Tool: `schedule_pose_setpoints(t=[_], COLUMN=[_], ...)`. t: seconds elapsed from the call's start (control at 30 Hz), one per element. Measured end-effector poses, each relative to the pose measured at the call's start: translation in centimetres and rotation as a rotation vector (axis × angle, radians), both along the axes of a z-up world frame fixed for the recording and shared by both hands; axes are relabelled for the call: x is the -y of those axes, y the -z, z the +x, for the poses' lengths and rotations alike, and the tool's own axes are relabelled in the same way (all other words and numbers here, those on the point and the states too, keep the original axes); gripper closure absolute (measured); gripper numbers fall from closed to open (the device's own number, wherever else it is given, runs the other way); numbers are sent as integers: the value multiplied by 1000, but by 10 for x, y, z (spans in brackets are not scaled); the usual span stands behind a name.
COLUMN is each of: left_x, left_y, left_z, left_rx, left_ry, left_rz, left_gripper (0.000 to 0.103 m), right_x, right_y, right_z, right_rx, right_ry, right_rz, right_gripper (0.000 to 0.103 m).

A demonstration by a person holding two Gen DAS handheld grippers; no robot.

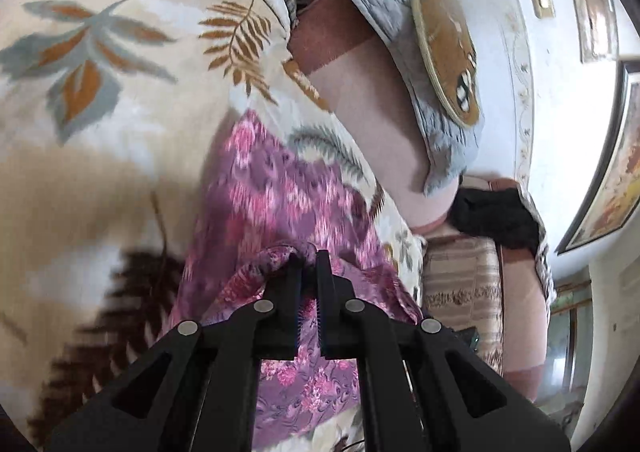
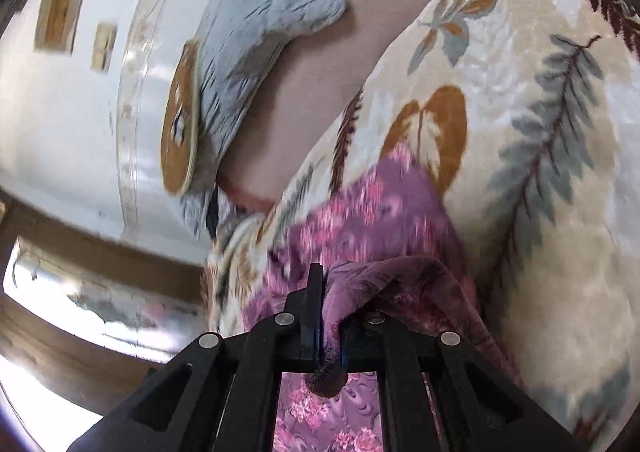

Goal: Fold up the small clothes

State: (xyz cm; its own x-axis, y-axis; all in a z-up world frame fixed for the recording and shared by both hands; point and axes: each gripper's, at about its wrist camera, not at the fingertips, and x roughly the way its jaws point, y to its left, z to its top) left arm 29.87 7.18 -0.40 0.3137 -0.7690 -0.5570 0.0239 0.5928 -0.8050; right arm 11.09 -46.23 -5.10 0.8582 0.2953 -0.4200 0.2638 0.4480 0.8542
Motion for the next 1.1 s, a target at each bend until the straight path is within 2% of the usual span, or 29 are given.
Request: schedule_pose_setpoints(t=[0.1, 0.2, 0.23, 0.33, 0.4, 0.43, 0.47, 0.53, 0.57, 0.6, 0.63, 0.73, 0.83, 0.9, 0.97, 1.1], left_x=[3, 10, 12, 16, 5, -2, -9, -20, -20, -18, -14, -2, 10, 20, 34, 54], left_y=[7, 18, 20, 32, 29, 24, 19, 6, 2, -2, -3, 2, 14, 19, 19, 21], left_z=[27, 53, 58, 73, 78, 79, 80, 78, 77, 75, 71, 59, 48, 40, 42, 66], left_rx=[-19, -47, -55, -104, -113, -100, -86, -45, -27, -7, 12, 61, 85, 101, 115, 97], left_ry=[-29, -51, -58, -74, -113, -138, -160, -183, -165, -129, -89, 31, 147, 203, 211, 148], left_rz=[0, 46, 66, 125, 71, 31, 5, -5, 16, 50, 88, 197, 229, 260, 331, 397], left_gripper=[99, 99, 99, 98, 92, 83, 67, 55, 54, 54, 52, 51, 51, 51, 51, 51], right_x=[16, 23, 25, 26, 29, 31, 33, 42, 46, 52, 55, 55, 50, 47, 44, 35], right_y=[10, 17, 20, 33, 38, 36, 33, 23, 19, 14, 10, 5, 9, 12, 15, 25], right_z=[21, 38, 45, 58, 59, 57, 53, 39, 31, 22, 18, 16, 23, 29, 40, 66], right_rx=[7, -3, -8, -98, -114, -98, -69, 2, 30, 49, 28, -107, -192, -213, -227, -257], right_ry=[55, 87, 98, 134, 121, 117, 117, 143, 160, 180, 191, 169, 122, 107, 96, 83], right_rz=[68, 80, 84, 96, 139, 147, 151, 154, 152, 128, 79, -119, -217, -247, -249, -238], right_gripper=[97, 97, 94, 90, 87, 81, 76, 63, 62, 58, 54, 54, 54, 54, 53, 52])
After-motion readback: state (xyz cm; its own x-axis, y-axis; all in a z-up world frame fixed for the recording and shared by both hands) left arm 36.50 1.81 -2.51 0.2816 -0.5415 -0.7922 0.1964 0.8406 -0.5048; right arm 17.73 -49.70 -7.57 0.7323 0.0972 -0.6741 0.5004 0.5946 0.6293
